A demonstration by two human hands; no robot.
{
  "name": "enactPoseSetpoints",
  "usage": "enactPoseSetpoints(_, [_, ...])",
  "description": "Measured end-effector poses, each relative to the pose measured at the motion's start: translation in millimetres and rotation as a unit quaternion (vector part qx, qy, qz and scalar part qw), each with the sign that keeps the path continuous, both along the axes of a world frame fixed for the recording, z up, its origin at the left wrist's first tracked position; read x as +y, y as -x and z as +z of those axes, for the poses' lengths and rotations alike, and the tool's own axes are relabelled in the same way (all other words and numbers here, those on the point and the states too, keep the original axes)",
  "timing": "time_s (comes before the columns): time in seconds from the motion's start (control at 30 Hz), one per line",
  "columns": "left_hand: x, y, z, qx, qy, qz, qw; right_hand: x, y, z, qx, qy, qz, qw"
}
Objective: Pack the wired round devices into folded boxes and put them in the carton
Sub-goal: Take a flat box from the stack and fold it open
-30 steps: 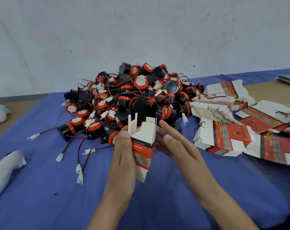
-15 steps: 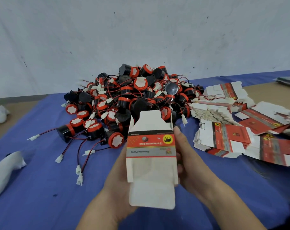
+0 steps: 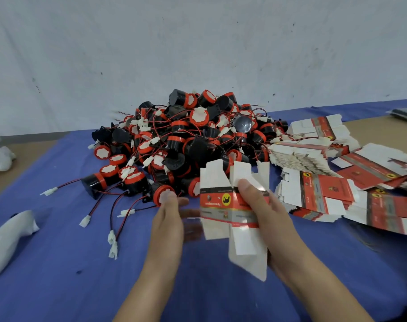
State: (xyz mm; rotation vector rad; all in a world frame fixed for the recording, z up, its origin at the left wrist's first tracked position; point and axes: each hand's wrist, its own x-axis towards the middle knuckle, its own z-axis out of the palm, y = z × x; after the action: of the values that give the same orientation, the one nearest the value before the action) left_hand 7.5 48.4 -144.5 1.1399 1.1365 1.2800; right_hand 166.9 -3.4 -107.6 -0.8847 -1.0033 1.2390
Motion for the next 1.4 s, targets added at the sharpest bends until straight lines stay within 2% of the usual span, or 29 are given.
enactPoseSetpoints(0.07, [-2.3,1.8,8.5,-0.024,-0.039,-0.053,0.998,-0.3,1.2,-1.1,-0.039,-0.053,-0.047,0.997])
enactPoseSetpoints(0.2, [-20.9,-4.7,10.5,0.004,-0.111,-0.189,0.976,0.7,12.2,-7.6,-0.117,-0.13,-0.097,0.98])
enactPoseSetpoints(0.27, [-27.0,-6.9,12.4,0.008,-0.144,-0.222,0.964,1.4,15.6,-14.0,-0.168,-0.15,-0.113,0.968])
enactPoseSetpoints(0.47, [-36.2,-8.5,24.7,-0.002,-0.165,-0.216,0.963,0.0,17.7,-19.4,-0.188,-0.195,-0.137,0.953])
enactPoseSetpoints(0.67, [-37.5,-7.4,22.7,0.005,-0.167,-0.222,0.961,-2.1,19.7,-18.8,-0.206,-0.242,-0.211,0.924])
enactPoseSetpoints(0.87, [-42.4,-9.8,28.4,0.005,-0.175,-0.242,0.954,1.0,15.8,-17.2,-0.186,-0.249,-0.229,0.923])
enactPoseSetpoints(1.4, [-46.3,-9.4,28.5,-0.011,-0.181,-0.246,0.952,-0.1,18.0,-15.4,-0.241,-0.253,-0.281,0.894])
